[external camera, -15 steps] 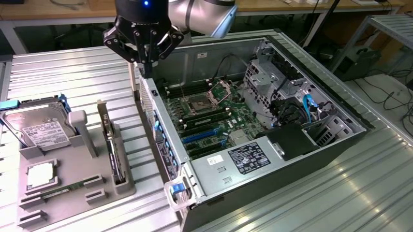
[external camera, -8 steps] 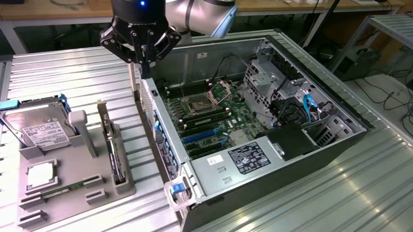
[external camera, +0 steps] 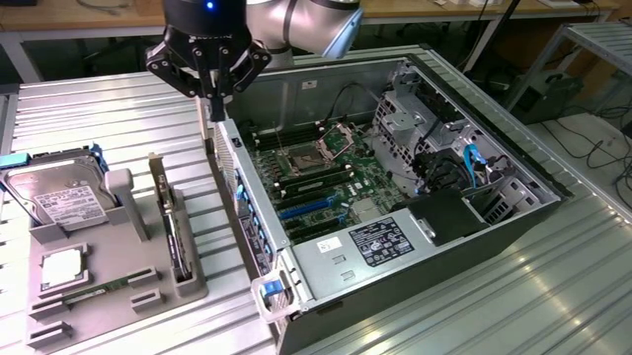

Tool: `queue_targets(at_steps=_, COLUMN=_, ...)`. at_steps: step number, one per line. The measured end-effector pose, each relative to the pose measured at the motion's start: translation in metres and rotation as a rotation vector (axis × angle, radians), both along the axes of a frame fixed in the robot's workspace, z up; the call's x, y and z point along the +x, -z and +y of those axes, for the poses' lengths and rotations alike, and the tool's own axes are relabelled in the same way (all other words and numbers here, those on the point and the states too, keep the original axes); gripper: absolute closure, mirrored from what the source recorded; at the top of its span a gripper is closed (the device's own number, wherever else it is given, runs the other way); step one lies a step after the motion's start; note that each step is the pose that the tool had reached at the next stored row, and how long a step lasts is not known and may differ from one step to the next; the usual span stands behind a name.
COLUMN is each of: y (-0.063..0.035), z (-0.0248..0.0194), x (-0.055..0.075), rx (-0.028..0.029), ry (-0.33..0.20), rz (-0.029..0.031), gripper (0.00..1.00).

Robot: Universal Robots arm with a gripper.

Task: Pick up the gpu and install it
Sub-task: 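Reach for the gpu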

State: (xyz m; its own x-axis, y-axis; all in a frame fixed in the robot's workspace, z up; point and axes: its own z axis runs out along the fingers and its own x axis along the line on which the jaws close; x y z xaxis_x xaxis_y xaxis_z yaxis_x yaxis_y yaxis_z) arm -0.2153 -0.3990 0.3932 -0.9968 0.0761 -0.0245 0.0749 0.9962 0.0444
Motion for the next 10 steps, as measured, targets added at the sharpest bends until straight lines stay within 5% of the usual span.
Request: queue_targets(at_steps=10, y=0.0001, z=-0.0001, x=-0.013, rx=0.0, ry=0.0, rz=0.0001, gripper=0.89)
